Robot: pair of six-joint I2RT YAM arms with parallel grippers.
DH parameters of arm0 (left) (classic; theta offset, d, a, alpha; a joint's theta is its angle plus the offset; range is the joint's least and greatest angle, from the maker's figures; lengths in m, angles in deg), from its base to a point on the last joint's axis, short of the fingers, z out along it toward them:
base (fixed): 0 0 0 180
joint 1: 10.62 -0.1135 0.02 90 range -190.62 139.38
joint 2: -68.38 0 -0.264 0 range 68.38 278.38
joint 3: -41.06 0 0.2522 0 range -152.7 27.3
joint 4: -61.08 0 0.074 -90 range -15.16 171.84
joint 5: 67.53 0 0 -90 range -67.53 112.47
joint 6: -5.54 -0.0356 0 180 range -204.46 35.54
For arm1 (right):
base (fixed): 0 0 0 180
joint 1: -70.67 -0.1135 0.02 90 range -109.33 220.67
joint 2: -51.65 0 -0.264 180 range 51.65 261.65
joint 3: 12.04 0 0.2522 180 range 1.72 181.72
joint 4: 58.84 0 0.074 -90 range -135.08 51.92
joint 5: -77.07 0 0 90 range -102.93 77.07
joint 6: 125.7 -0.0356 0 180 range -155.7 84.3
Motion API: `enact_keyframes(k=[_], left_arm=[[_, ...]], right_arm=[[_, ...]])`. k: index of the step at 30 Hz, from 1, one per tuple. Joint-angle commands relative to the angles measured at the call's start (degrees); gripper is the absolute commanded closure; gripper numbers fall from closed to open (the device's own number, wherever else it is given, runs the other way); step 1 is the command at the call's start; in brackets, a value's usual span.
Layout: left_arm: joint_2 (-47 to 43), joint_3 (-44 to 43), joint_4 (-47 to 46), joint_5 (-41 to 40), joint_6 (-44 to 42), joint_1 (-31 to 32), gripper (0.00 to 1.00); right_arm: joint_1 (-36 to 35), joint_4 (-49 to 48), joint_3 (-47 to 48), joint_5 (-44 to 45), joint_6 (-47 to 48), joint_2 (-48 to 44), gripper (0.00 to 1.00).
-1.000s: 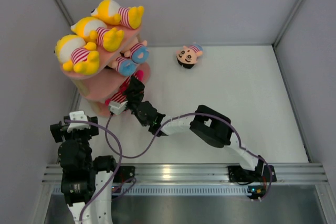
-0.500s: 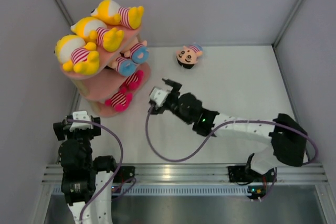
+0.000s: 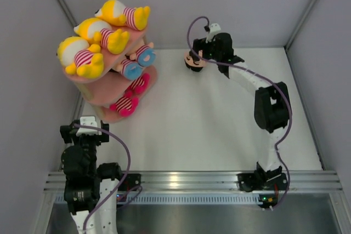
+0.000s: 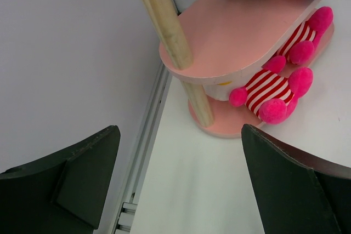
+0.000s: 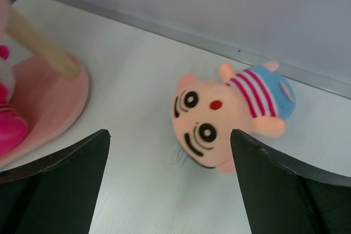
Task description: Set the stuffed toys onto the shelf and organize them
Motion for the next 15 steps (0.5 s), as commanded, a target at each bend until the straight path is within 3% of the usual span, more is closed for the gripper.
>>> enact_keyframes(k=[1, 4, 6, 11, 12, 15], left_arm=[[0.5, 0.2, -2.0, 1.5, -0.5, -0.3, 0.01], [1.0, 0.5, -2.0, 2.0, -1.2, -0.5, 0.01], [1.0, 0.7, -2.1, 2.4, -1.2, -0.5, 0.01], [1.2, 1.3, -2.2, 5.2, -2.1, -0.5, 0.01], [1.2, 1.4, -2.2, 5.2, -2.3, -0.5, 0.01], [1.3, 1.3, -2.1, 8.3, -2.8, -0.5, 0.05]], right_arm=[[3.8, 5.1, 12.0, -2.1, -8.4, 9.6, 0.10], [5.0, 10.3, 25.3, -2.4, -7.9, 18.7, 0.10], [5.0, 12.1, 29.1, -4.5, -7.5, 22.5, 0.10], [5.1, 9.5, 27.0, -10.6, -11.6, 27.5, 0.15], [5.0, 7.8, 26.3, -10.8, -12.2, 27.7, 0.18], [4.9, 8.0, 23.9, -10.4, -13.7, 27.6, 0.52]])
